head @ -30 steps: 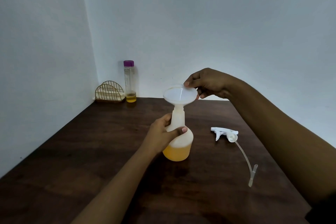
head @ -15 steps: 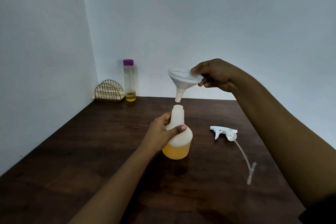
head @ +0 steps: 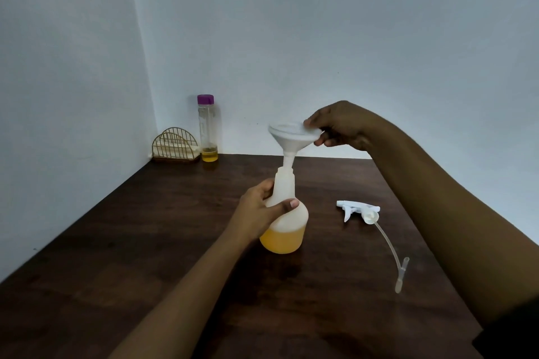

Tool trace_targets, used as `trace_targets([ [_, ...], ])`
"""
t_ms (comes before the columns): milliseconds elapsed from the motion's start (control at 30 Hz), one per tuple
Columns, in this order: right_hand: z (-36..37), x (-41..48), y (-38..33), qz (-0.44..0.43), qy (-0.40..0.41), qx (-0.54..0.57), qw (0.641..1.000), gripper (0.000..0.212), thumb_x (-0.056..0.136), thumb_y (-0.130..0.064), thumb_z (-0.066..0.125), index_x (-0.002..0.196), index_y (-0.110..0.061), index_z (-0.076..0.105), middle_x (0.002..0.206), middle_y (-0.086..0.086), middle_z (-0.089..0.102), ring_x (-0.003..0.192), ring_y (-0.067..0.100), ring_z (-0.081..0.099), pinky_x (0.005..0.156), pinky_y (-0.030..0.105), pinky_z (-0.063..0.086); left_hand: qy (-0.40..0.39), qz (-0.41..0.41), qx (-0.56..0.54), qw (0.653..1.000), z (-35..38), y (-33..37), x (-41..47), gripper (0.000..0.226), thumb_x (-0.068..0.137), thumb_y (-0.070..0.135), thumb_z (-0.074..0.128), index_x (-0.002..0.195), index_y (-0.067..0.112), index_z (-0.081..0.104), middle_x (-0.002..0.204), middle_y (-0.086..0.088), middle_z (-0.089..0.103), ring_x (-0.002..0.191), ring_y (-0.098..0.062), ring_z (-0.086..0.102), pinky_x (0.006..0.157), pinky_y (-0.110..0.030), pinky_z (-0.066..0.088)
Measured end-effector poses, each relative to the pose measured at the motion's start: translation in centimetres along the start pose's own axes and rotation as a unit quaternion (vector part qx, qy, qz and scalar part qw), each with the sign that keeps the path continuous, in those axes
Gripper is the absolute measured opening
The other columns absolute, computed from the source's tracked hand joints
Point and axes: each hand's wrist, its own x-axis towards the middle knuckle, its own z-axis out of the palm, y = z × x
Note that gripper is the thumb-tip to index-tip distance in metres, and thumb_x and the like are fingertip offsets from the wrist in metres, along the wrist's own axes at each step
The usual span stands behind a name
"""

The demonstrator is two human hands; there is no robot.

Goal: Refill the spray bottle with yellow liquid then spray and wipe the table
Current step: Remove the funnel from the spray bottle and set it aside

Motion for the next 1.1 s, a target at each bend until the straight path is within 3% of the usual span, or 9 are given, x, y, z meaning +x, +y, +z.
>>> trace_targets([
  [367,-0.2,0.8,-0.5,0.037,-0.028,-0.008,0.999,0.007,0.088,-0.014,0.062,0.087,-0.008,0.063,0.076,0.004,0.062,0.044,0.005,0.060,0.041,0.013,0.044,-0.008,-0.019,-0.016,1.000,-0.1,0.2,-0.2,0.056,0.076,0.035,0.073,0.126,0.019,0.054,0.124,0.002,0.060,0.109,-0.014,0.057,0.084,-0.026,0.049],
  [500,-1.0,1.8,-1.9,0.061,-0.027,0.068,0.995,0.011,0.087,-0.017,0.064,0.092,-0.008,0.062,0.068,0.003,0.063,0.045,0.004,0.060,0.041,0.014,0.046,-0.025,-0.043,-0.017,0.999,-0.4,0.4,0.0,0.064,0.075,0.036,0.074,0.132,0.020,0.049,0.117,0.010,0.053,0.108,-0.010,0.051,0.076,-0.020,0.046],
  [633,-0.7,4.2,-2.7,0.083,-0.038,0.156,0.984,0.013,0.089,-0.016,0.061,0.092,-0.004,0.058,0.060,0.005,0.070,0.053,0.010,0.068,0.044,0.016,0.051,-0.039,-0.064,-0.077,0.994,-2.7,0.6,0.5,0.078,0.061,0.052,0.073,0.131,0.026,0.049,0.127,0.010,0.054,0.118,-0.011,0.051,0.092,-0.031,0.048],
  [700,0.2,6.1,-2.3,0.087,-0.047,0.166,0.981,0.011,0.091,-0.012,0.058,0.093,-0.001,0.057,0.066,0.009,0.071,0.058,0.014,0.070,0.047,0.018,0.054,0.004,-0.062,-0.078,0.995,-5.1,0.5,1.4,0.062,0.069,0.056,0.064,0.124,0.029,0.054,0.122,0.011,0.056,0.117,-0.010,0.050,0.090,-0.028,0.045],
  [800,2.5,9.4,-1.0,0.076,-0.046,0.136,0.987,0.005,0.091,-0.007,0.057,0.091,-0.002,0.056,0.085,0.013,0.068,0.059,0.015,0.070,0.052,0.020,0.056,0.068,-0.070,-0.009,0.995,-9.1,-1.4,3.8,0.040,0.086,0.048,0.054,0.120,0.026,0.057,0.120,0.010,0.056,0.112,-0.010,0.049,0.087,-0.029,0.039],
  [900,5.4,13.4,1.1,0.044,-0.014,0.095,0.994,0.011,0.088,-0.003,0.061,0.080,-0.004,0.053,0.085,0.014,0.063,0.053,0.014,0.069,0.052,0.022,0.057,0.026,-0.136,0.140,0.980,-12.3,-4.7,7.0,0.046,0.088,0.038,0.059,0.131,0.023,0.050,0.134,-0.002,0.051,0.116,-0.016,0.049,0.087,-0.030,0.044],
  [1000,8.3,16.9,4.0,-0.016,0.033,0.003,0.999,0.020,0.082,-0.002,0.068,0.070,-0.006,0.052,0.080,0.014,0.063,0.060,0.015,0.067,0.056,0.024,0.058,-0.045,-0.199,0.320,0.925,-13.7,-7.8,9.4,0.060,0.086,0.041,0.061,0.140,0.027,0.039,0.149,-0.007,0.037,0.135,-0.027,0.035,0.109,-0.043,0.033],
  [1100,10.8,19.3,7.1,-0.117,0.047,-0.117,0.985,0.026,0.077,0.000,0.072,0.063,-0.010,0.052,0.093,0.010,0.068,0.084,0.012,0.064,0.072,0.024,0.056,-0.065,-0.204,0.407,0.888,-14.1,-9.6,11.2,0.070,0.082,0.054,0.058,0.144,0.036,0.030,0.156,-0.008,0.022,0.142,-0.032,0.018,0.113,-0.055,0.022],
])
